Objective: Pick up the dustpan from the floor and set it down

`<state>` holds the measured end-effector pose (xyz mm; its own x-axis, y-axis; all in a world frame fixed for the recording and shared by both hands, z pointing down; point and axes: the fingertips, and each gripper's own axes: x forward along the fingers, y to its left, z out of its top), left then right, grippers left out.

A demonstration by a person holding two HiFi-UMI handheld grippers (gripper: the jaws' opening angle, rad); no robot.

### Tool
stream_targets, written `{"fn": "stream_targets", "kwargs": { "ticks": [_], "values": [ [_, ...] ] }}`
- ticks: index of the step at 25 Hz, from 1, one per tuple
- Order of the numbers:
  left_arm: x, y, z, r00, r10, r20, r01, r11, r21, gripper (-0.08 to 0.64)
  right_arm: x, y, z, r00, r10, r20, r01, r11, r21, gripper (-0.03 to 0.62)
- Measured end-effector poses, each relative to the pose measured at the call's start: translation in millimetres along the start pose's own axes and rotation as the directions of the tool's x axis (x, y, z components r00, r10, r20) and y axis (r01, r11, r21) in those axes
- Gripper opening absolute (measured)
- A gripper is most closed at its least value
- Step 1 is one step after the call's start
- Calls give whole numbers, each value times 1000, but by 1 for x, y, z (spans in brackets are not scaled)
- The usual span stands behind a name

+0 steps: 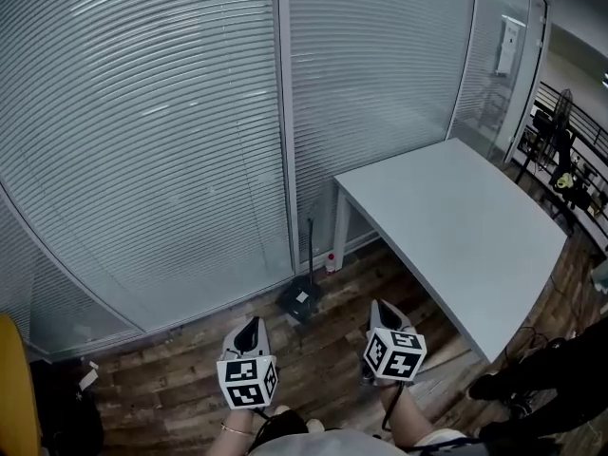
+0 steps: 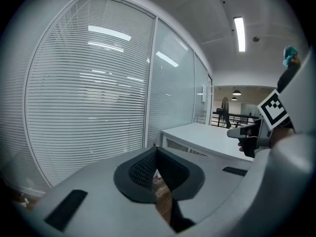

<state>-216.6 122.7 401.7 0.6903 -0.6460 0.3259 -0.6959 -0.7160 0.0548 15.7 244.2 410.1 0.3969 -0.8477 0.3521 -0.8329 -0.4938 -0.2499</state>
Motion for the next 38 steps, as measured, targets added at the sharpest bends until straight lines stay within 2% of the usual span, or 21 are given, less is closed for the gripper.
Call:
{"fn": "stream_targets", "kwargs": {
  "ticks": [4, 10, 17, 25, 30, 38],
  "values": [
    [27, -1, 4, 1000, -12, -14, 12, 1000, 13, 15, 20, -8, 0, 1000, -6, -6, 6, 1000, 26, 32],
    [76, -6, 13, 999, -44, -5, 44, 999, 16, 15, 51, -23, 4, 999, -32, -18, 32, 999, 0, 32],
    [142, -5, 40, 997, -72, 8, 72, 997, 4, 15, 107, -24, 45, 1000, -24, -2, 24, 999, -35, 32],
    [224, 16, 80, 995, -92, 33, 92, 996, -4, 15, 189, -15, 83, 1000, -13, -2, 13, 998, -67, 32],
    [258, 25, 89, 994, -108, 22, 107, 994, 7, 15, 223, -16, 95, 1000, -18, -1, 18, 998, -56, 32],
    [301, 24, 76, 998, -53, -38, 52, 999, -16, 15, 278, -27, 90, 995, 45, -84, -51, 997, -64, 32]
  ]
}}
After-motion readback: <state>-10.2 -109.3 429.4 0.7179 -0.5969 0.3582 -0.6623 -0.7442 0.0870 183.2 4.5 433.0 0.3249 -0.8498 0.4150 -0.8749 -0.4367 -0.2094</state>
